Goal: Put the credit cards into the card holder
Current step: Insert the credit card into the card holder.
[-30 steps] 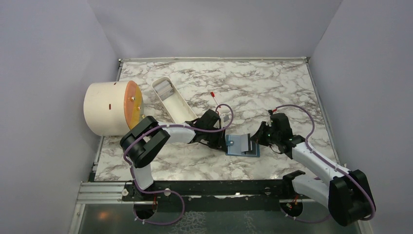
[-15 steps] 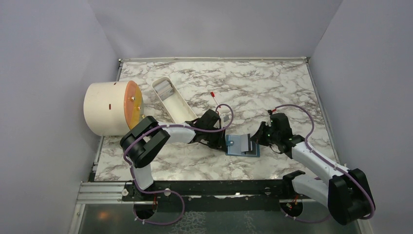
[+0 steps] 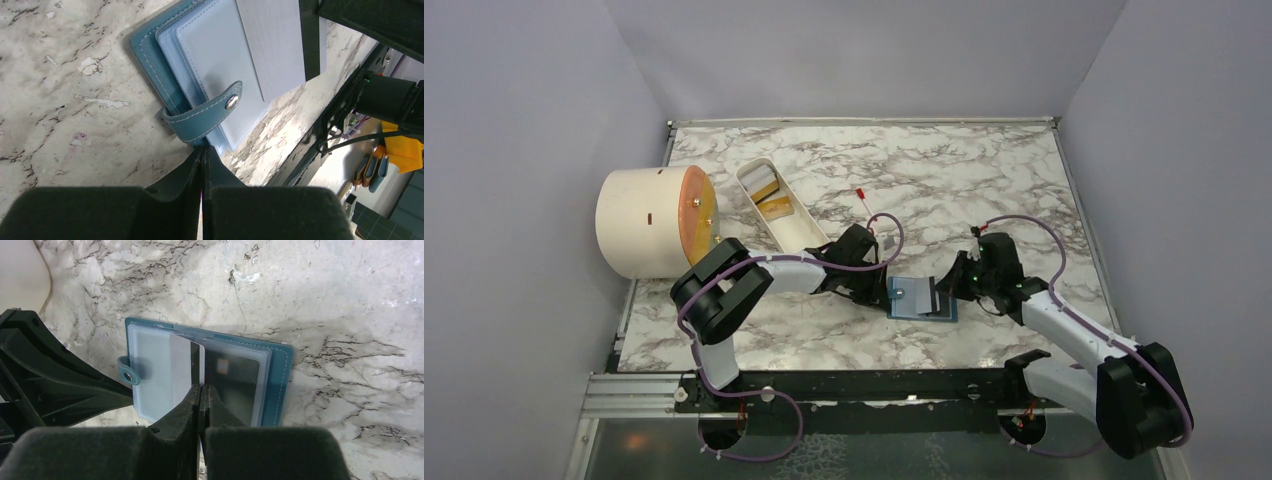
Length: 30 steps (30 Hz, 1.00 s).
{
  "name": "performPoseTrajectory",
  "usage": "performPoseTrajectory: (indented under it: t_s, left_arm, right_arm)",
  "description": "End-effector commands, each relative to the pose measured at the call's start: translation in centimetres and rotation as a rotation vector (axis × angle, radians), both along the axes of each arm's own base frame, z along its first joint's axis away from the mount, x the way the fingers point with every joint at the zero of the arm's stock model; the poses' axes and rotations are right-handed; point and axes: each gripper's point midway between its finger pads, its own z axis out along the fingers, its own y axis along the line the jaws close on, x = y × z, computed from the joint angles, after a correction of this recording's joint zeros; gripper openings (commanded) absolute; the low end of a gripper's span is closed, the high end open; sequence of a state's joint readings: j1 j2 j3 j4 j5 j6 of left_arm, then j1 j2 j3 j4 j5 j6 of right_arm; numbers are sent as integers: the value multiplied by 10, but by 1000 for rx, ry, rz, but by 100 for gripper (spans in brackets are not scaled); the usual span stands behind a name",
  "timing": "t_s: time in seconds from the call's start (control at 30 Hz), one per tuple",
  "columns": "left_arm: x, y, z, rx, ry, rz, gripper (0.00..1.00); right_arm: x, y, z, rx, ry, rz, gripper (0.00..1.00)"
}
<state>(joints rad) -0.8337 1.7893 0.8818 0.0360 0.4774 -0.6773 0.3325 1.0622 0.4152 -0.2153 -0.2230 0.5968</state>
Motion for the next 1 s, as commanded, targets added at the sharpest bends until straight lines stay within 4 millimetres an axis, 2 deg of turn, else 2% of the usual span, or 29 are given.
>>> performPoseTrajectory:
  t_s: [0.0, 0.33, 0.5, 0.97]
  left_arm:
    - [4, 4, -12, 54, -29, 9, 6]
    - [5, 3, -10, 52, -37, 9, 6]
    - [5, 4, -12, 57, -36, 10, 6]
    - [9, 2, -13, 67, -49, 8, 7]
  right_arm:
    - [-7, 3, -5, 21, 16, 23, 1]
    - [-5, -11, 4, -34, 33, -60, 1]
    - [-9, -15, 2, -59, 62, -70, 1]
    - [-4, -14, -3, -84, 65, -31, 1]
